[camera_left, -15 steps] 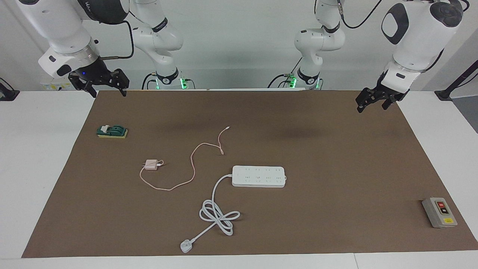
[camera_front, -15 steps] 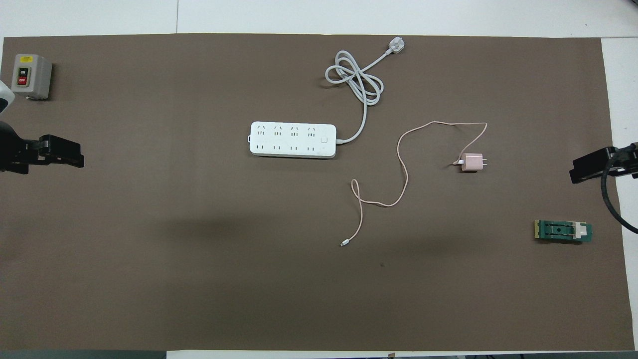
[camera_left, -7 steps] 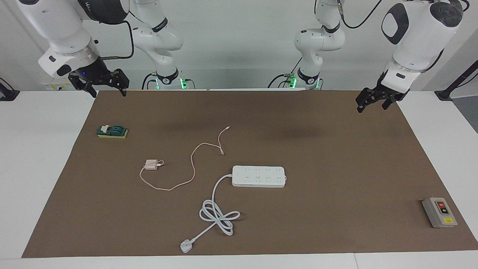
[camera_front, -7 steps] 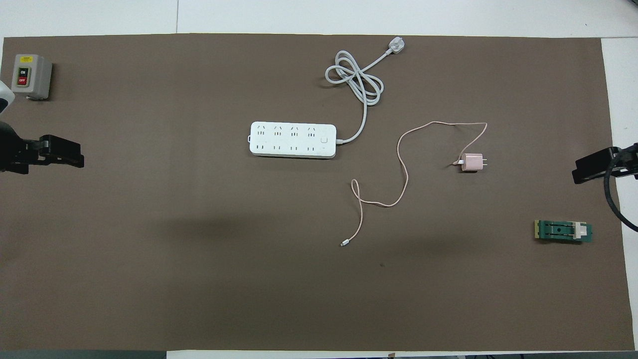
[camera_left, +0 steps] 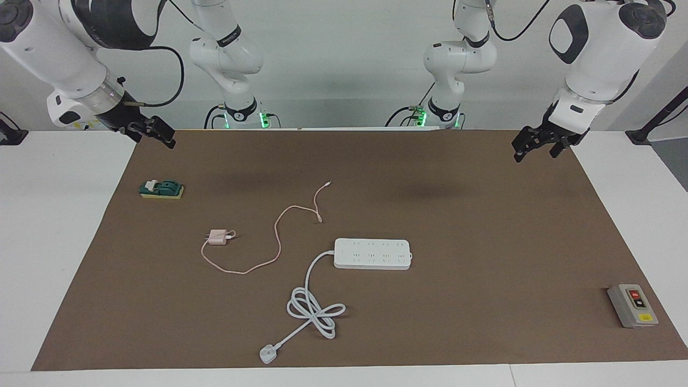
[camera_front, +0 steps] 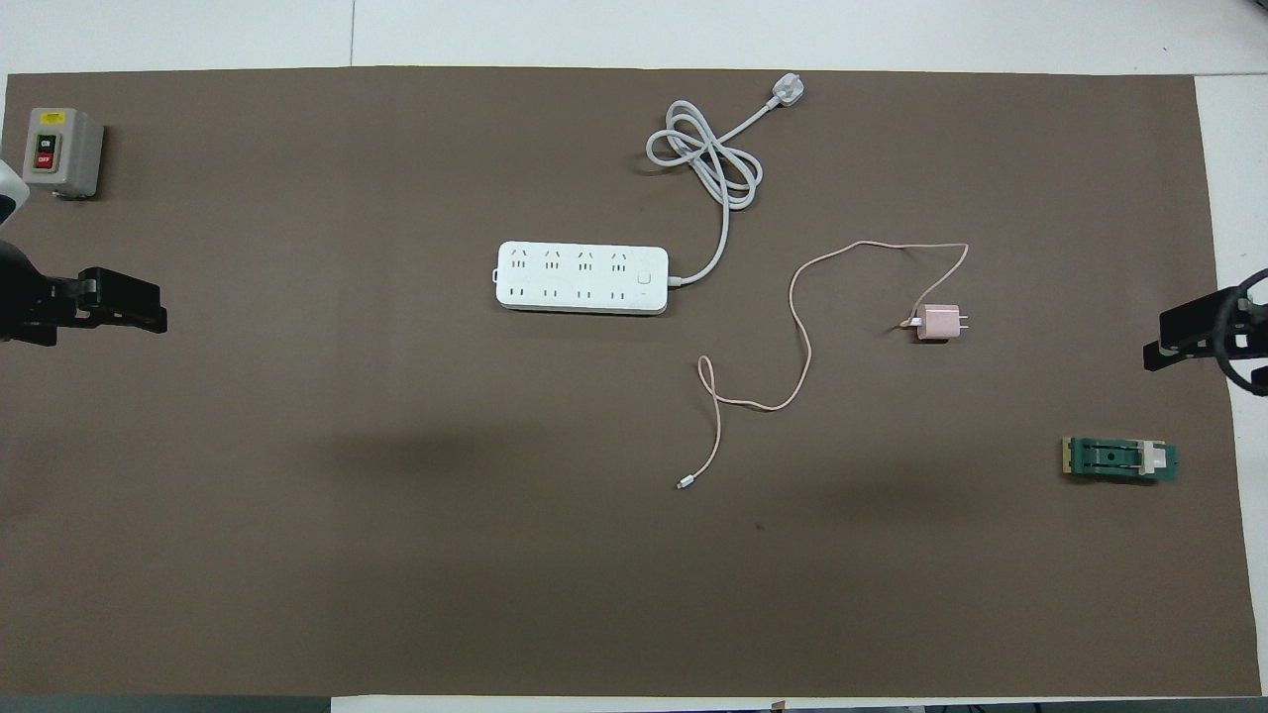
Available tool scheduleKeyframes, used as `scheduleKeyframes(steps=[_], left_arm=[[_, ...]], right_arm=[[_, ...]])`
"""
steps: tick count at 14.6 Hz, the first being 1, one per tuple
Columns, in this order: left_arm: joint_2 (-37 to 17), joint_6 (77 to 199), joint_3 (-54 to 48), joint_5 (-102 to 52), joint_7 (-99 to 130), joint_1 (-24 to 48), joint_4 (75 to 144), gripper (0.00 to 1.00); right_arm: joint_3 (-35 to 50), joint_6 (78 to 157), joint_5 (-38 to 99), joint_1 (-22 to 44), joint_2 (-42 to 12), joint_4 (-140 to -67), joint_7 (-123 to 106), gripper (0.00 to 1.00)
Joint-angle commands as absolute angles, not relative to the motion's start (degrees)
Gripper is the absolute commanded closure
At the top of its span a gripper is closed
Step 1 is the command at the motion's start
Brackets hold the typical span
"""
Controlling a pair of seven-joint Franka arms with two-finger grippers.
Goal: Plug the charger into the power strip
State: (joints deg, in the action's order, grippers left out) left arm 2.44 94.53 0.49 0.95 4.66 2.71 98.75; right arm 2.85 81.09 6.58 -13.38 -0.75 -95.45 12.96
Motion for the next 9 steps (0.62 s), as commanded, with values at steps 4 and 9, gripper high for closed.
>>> scheduleKeyframes(steps=[4,9], left_arm=[[2.72,93.78,0.79,0.44,5.27,2.99,98.88,0.00],[2.72,93.87,0.79,0.44,5.27,2.90,98.88,0.00]], right_arm=[[3.34,83.40,17.56,-19.15,-8.87,-97.20,28.81,0.00],[3.25,89.03,26.78,-20.39,-13.16,-101.51,40.94,0.00]])
